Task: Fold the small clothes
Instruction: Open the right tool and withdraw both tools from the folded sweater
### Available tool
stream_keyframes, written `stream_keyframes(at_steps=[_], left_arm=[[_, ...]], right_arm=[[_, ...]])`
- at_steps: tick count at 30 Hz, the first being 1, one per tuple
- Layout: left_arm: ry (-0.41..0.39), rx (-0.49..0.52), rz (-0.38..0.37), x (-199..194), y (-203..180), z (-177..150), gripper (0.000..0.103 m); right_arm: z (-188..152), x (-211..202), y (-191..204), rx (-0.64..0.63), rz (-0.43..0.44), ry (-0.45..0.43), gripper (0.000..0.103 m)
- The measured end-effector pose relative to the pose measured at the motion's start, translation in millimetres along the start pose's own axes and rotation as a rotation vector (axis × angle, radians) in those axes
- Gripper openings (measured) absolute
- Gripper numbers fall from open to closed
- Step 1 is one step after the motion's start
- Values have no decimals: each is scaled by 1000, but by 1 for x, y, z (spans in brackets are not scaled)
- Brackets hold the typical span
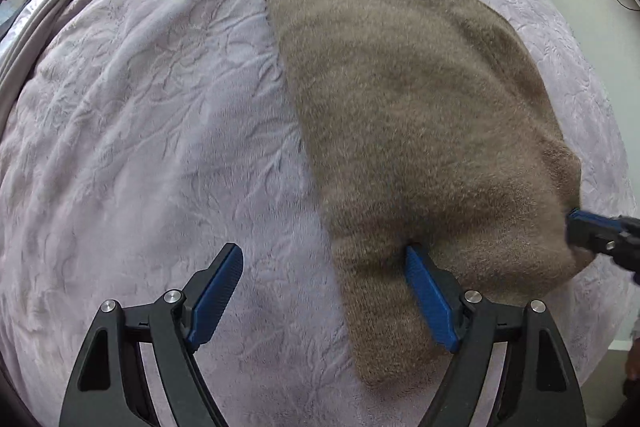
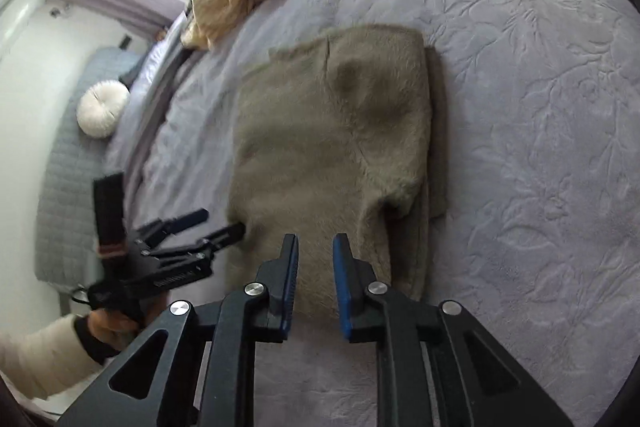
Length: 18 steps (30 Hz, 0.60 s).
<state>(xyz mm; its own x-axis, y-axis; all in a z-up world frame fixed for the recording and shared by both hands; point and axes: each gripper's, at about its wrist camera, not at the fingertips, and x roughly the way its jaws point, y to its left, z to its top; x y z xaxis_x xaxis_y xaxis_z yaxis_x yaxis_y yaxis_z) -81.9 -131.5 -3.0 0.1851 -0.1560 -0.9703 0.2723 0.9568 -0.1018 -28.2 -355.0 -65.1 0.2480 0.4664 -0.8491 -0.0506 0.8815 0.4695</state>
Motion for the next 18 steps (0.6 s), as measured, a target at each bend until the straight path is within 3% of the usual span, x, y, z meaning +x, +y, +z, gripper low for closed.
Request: stream_keyframes(at_steps=[2,3,8,11,12,13,14,15,17,18], left_arm=[[8,24,18,3,-1,-8,93],[14,34,13,2,0,-12,93],[9,18,15,-16,9,-11,93],[-49,-27,18,-33,19,3,93],[-64,-43,20,-35,22,8,93],[-73,-58,22,-36,24,14,93],[-79,-70,26,-36,26,21,93],[-81,-84,33,-36,26,27,93],[-92,-107,21,-33,26,37,93],[-98,-116,15,-32,24,41,93]], right_arm=[[-16,28,-20,27,-65,74,5],[-23,30,-32,74,-28,71,1],[-27,-6,-52,193,59,6,0],[-1,-32,-60,218,81,-101,12],[12,-33,-64,224,84,-120,28],[25,-30,-68,235,89,-134,50],[39,-23,-72,245,112,-140,59],[50,-15,-75,259,133,-135,60],[69,11,-79,307,167,-85,54],[74,22,-80,330,200,-55,22]])
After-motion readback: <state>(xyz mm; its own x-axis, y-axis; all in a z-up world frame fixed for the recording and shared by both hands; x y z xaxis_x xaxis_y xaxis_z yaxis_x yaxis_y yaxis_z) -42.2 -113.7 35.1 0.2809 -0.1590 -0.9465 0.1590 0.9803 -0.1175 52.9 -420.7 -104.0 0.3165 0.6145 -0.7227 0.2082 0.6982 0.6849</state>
